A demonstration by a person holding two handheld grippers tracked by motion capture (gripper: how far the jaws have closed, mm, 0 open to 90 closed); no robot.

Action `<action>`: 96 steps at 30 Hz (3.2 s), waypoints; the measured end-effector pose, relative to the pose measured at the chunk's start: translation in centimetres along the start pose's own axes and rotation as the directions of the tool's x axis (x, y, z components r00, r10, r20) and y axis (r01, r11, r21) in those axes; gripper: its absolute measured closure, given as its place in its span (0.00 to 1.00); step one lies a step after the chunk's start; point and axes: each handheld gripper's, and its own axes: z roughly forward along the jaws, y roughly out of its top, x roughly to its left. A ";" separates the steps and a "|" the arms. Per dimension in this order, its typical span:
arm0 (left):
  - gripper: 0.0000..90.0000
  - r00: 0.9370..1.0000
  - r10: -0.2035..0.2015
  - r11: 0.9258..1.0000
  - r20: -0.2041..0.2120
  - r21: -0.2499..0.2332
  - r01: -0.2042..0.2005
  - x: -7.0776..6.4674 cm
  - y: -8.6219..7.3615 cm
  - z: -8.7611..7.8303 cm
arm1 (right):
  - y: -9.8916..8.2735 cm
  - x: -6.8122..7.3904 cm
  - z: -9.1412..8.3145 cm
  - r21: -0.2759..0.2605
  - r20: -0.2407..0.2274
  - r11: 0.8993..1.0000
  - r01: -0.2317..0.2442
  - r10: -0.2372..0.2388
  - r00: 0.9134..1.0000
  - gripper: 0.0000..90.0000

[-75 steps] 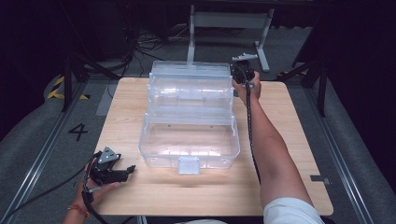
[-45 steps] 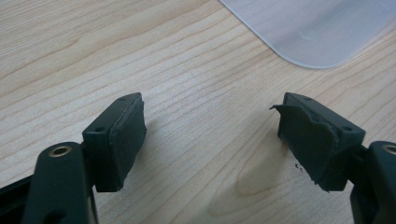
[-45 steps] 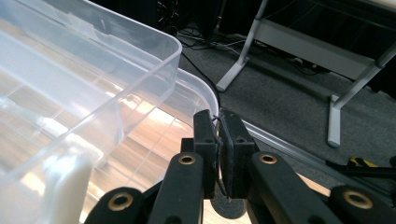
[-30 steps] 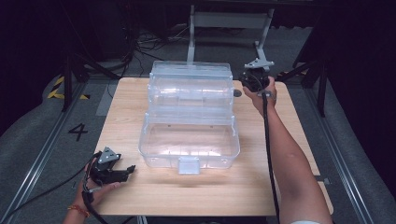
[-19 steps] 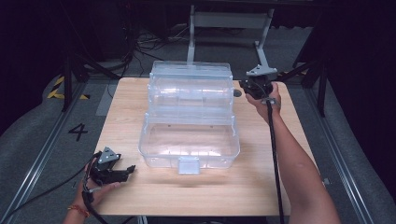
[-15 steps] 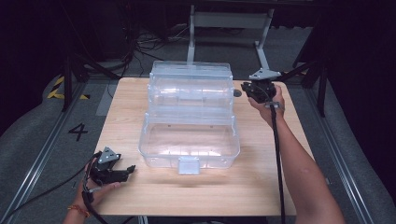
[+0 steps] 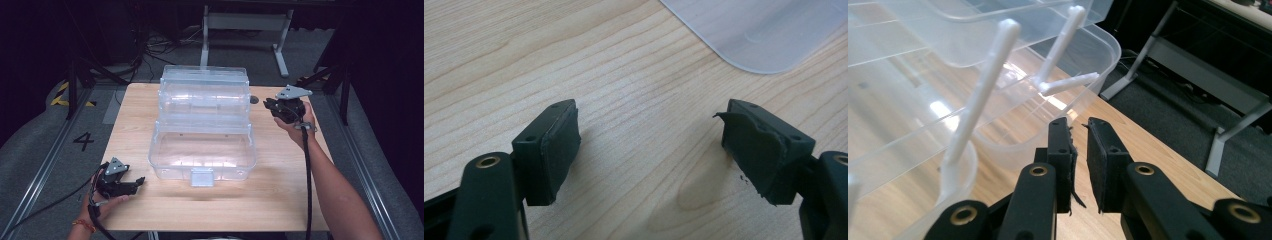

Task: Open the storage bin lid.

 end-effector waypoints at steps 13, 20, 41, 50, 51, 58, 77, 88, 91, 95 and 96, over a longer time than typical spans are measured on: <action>0.26 1.000 -0.001 1.000 -0.009 0.000 0.001 0.0 -0.1 -0.1 | -0.8 1.4 -2.1 0.008 -0.033 0.999 0.039 -0.038 0.999 0.81; 0.26 1.000 0.001 1.000 -0.010 0.001 -0.001 0.0 -0.1 -0.1 | -2.1 2.0 -2.9 0.034 -0.060 0.998 0.059 -0.056 0.997 0.75; 0.26 1.000 -0.002 1.000 -0.008 -0.002 0.002 0.0 -0.1 -0.1 | -6.5 2.6 -5.2 0.116 -0.092 0.990 0.081 -0.071 0.993 0.54; 0.26 1.000 -0.003 1.000 -0.008 -0.002 0.003 0.0 -0.1 -0.1 | -8.4 2.8 -5.9 0.140 -0.100 0.988 0.065 -0.051 0.994 0.50; 0.26 1.000 -0.003 1.000 -0.008 -0.002 0.003 0.0 -0.1 -0.1 | -8.7 2.7 -6.1 0.143 -0.103 0.988 0.066 -0.051 0.993 0.50; 0.26 1.000 -0.003 1.000 -0.010 0.001 0.003 0.0 -0.1 -0.1 | -10.5 3.1 -6.9 0.162 -0.100 0.985 0.060 -0.044 0.994 0.47; 0.25 1.000 -0.004 1.000 -0.016 0.005 0.004 0.0 0.1 0.0 | -16.0 4.4 -8.5 0.202 -0.075 0.979 0.002 0.014 0.997 0.35; 0.23 1.000 -0.004 1.000 -0.008 0.005 0.004 0.1 0.3 0.3 | -19.3 4.6 -9.7 0.196 -0.056 0.977 -0.081 0.093 0.994 0.30; 0.23 1.000 0.000 1.000 -0.008 0.008 0.000 0.2 0.3 0.3 | -20.0 4.5 -9.9 0.206 -0.065 0.971 -0.117 0.133 0.989 0.29; 0.22 1.000 -0.001 1.000 -0.008 0.010 0.001 0.2 0.4 0.4 | -20.8 4.1 -9.9 0.208 -0.076 0.965 -0.159 0.178 0.981 0.27; 0.21 1.000 -0.001 1.000 -0.009 0.010 0.001 0.2 0.4 0.4 | -21.0 4.0 -9.9 0.203 -0.080 0.964 -0.171 0.190 0.979 0.25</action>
